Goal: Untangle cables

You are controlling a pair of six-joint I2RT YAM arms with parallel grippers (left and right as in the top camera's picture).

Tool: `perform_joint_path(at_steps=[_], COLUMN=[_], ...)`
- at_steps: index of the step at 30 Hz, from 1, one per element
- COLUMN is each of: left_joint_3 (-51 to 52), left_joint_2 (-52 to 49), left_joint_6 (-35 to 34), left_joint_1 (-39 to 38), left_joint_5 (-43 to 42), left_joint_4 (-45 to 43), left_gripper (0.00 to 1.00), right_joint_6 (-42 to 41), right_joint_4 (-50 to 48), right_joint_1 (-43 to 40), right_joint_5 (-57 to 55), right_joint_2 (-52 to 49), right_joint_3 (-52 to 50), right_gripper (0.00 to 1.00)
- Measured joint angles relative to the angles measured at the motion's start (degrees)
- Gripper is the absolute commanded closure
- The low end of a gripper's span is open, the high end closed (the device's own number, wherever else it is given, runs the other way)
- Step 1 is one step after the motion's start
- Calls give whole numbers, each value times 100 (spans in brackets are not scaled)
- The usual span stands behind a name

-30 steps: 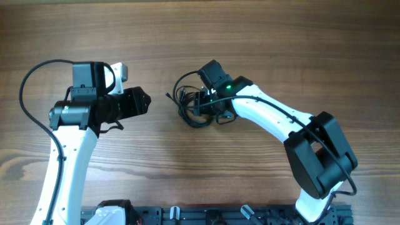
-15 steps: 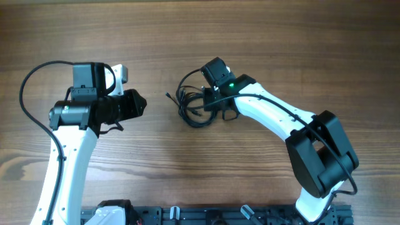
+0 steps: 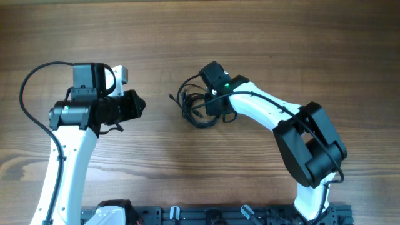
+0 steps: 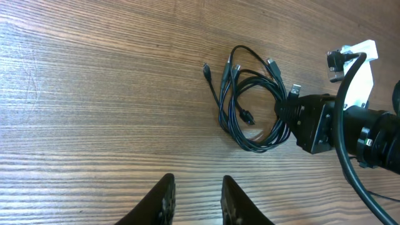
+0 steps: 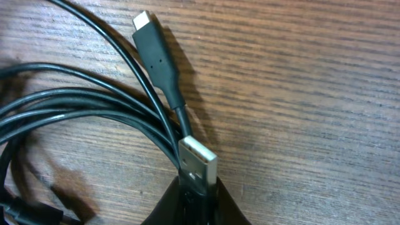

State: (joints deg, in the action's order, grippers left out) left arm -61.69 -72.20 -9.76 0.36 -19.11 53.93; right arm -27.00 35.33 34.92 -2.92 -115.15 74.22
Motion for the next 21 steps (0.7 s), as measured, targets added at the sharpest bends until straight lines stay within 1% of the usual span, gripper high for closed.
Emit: perform_joint_path(at_steps=[1, 4, 5, 8, 10, 14, 17, 18, 20, 21], left_joint_3=[0, -4, -4, -9, -9, -9, -9, -9, -9, -20], left_joint_2=[0, 0, 0, 0, 0, 0, 0, 0, 0, 0], left_joint_6=[-2, 0, -4, 2, 0, 0, -2, 0, -7, 7], left_joint_1=[0, 0, 0, 0, 0, 0, 0, 0, 0, 0], left_joint_5=[0, -2, -9, -348, -721, -1176, -1606, -1871, -2461, -2907], left_joint_4=[15, 144, 166, 254, 245, 197, -138, -343, -831, -1209], left_gripper=[79, 88, 96, 96, 96, 96, 96, 93, 74, 70], right_joint_6=[7, 81, 146, 424, 518, 605, 656, 667, 680, 682], right_joint_4=[107, 688, 909, 1659, 1749, 1484, 1482, 1515, 1572, 1596], right_joint_1=[0, 0, 0, 0, 0, 0, 0, 0, 0, 0], right_joint_5=[28, 118, 127, 155, 136, 133, 138, 140, 205, 269], right_joint_2=[-4, 24, 63, 461, 911, 1912, 2297, 2369, 2382, 2382], right_joint_3=[50, 511, 697, 1606, 2076, 2199, 2203, 2205, 2203, 2203], right_gripper=[96, 96, 96, 96, 96, 96, 96, 96, 96, 96])
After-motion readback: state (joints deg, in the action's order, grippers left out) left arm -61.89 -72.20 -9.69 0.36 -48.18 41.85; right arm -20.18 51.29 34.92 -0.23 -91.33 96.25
